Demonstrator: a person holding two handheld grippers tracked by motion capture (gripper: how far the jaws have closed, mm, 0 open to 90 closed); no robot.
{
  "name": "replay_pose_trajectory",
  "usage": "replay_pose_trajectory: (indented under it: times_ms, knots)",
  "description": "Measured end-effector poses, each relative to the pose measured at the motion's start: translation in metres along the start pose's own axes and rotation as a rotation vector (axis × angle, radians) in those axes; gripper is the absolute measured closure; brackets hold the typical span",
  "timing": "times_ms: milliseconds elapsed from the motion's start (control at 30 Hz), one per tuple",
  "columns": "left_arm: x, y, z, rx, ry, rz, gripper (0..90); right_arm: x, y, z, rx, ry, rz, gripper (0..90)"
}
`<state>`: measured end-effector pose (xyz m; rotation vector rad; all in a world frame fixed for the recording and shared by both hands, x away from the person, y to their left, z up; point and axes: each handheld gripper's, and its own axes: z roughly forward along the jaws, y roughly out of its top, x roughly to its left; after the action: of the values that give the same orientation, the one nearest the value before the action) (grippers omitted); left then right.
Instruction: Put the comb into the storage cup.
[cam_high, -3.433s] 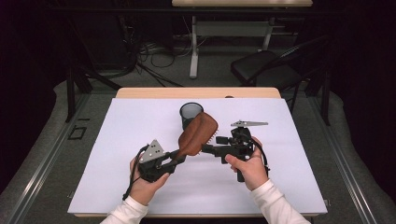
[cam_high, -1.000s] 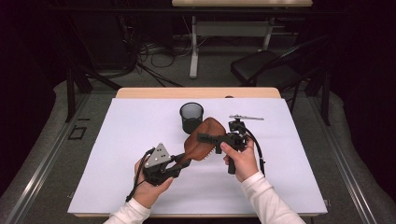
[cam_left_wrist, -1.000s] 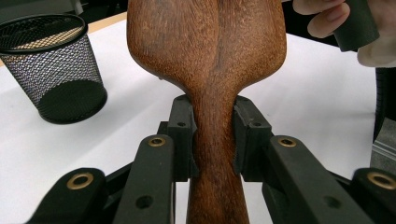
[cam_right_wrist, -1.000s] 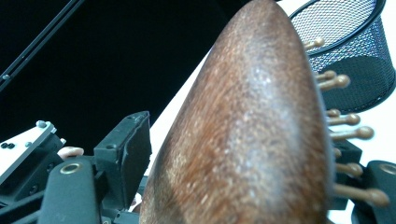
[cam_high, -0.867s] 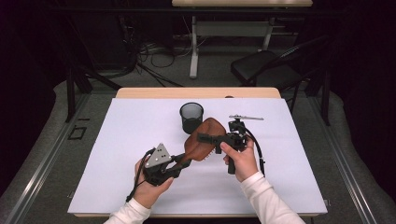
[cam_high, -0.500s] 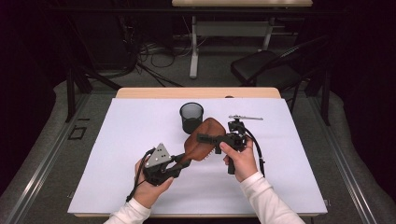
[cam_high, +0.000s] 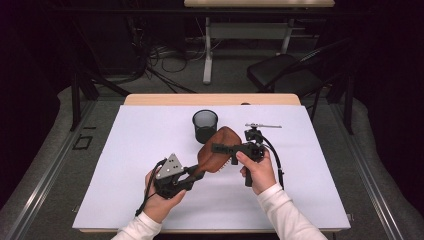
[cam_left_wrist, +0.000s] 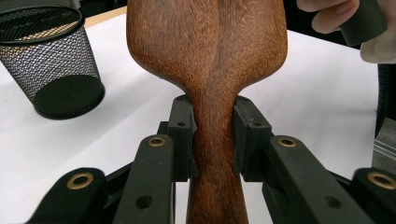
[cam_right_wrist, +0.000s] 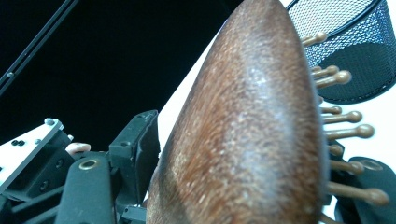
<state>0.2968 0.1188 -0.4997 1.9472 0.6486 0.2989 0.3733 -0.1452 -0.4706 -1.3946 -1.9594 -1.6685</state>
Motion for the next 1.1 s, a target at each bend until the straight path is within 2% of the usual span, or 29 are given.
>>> replay_pose_trajectory:
  times_ms: [267, 433, 833, 1100]
  knots:
    - [0.0006, -0.0001, 0.0004, 0.004, -0.001, 0.003, 71.7, -0.0005, 0.0004, -0.0012, 0.008, -0.002, 0.002, 35.7]
    - [0.0009, -0.0005, 0.0007, 0.004, 0.002, 0.005, 71.8, -0.0019, 0.0009, -0.0015, 0.008, 0.019, 0.021, 38.3]
    - [0.0015, -0.0022, 0.0033, 0.019, -0.004, -0.006, 71.8, -0.0043, 0.0, -0.0006, 0.006, 0.02, 0.04, 39.8]
    - [0.0025, -0.003, 0.0049, 0.027, -0.01, 0.0, 71.9, -0.0068, -0.0004, -0.001, 0.012, 0.029, 0.052, 40.9]
